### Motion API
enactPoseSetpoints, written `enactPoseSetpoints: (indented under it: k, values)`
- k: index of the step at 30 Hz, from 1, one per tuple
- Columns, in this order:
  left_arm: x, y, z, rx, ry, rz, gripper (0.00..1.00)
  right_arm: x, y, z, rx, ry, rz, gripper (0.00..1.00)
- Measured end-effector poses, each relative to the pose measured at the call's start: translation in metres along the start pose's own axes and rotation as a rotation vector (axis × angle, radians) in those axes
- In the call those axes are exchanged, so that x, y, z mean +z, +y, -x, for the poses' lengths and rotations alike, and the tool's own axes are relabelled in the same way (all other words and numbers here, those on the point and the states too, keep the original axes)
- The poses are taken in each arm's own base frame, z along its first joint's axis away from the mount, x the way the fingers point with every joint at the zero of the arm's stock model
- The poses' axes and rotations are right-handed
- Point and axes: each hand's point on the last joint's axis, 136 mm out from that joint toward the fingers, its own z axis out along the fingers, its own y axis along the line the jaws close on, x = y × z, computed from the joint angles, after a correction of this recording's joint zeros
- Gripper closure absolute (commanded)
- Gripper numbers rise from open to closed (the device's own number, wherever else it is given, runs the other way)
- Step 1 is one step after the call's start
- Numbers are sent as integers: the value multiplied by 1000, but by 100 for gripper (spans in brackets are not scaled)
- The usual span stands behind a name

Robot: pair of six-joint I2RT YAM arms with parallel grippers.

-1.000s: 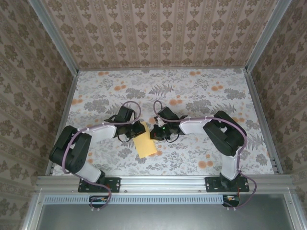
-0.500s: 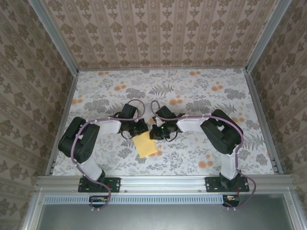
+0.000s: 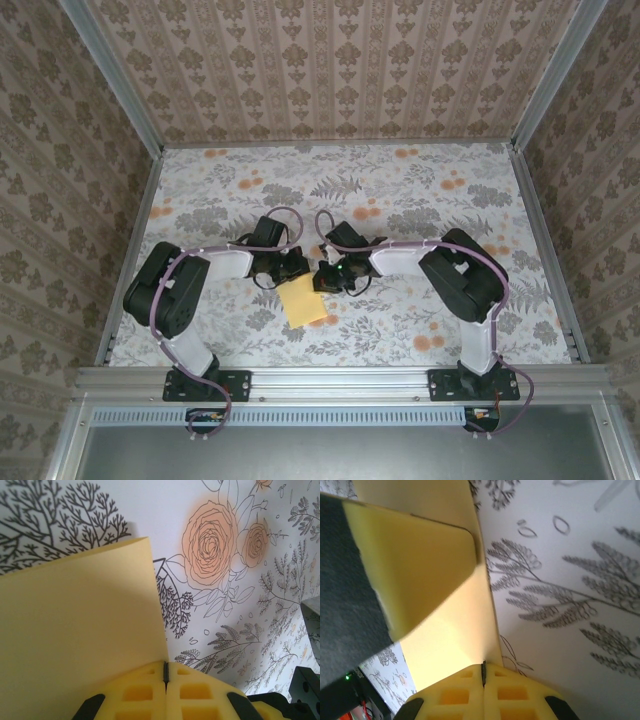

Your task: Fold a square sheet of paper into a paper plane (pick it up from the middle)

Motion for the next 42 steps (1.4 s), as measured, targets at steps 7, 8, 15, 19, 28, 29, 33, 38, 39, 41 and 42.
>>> enactPoseSetpoints:
  k: [7, 8, 15, 19, 28, 29, 33, 38, 39, 41, 42]
  values:
    - [0, 1, 1, -18, -2, -2, 100, -14, -15, -33, 9, 47, -3, 100]
    - [0, 2, 1, -19, -2, -2, 100, -15, -16, -38, 10, 53, -2, 100]
    - [-1, 1, 2, -24, -4, -7, 100, -28, -27, -66, 26, 99, -19, 100]
    - [-1, 1, 2, -25, -3, -9, 100, -35, -21, -64, 18, 87, -17, 100]
    - [-1, 1, 1, -25, -2, -9, 100, -23, 25, -9, -49, -4, 71, 100]
    - [-1, 1, 1, -25, -2, -9, 100, -19, 25, -7, -50, -2, 70, 100]
    - [0, 1, 1, -26, -2, -9, 100, -5, 15, -7, -31, 23, 47, 100]
    - [0, 2, 1, -47, 4, -13, 100, 3, 5, -16, -16, 54, 25, 100]
    - [0, 2, 2, -53, 4, -14, 100, 2, 4, -17, -19, 52, 27, 100]
    - [0, 2, 2, -60, 5, -18, 100, 1, 2, -22, -23, 53, 32, 100]
    - [0, 2, 2, -62, 7, -20, 100, -1, 0, -26, -23, 57, 32, 100]
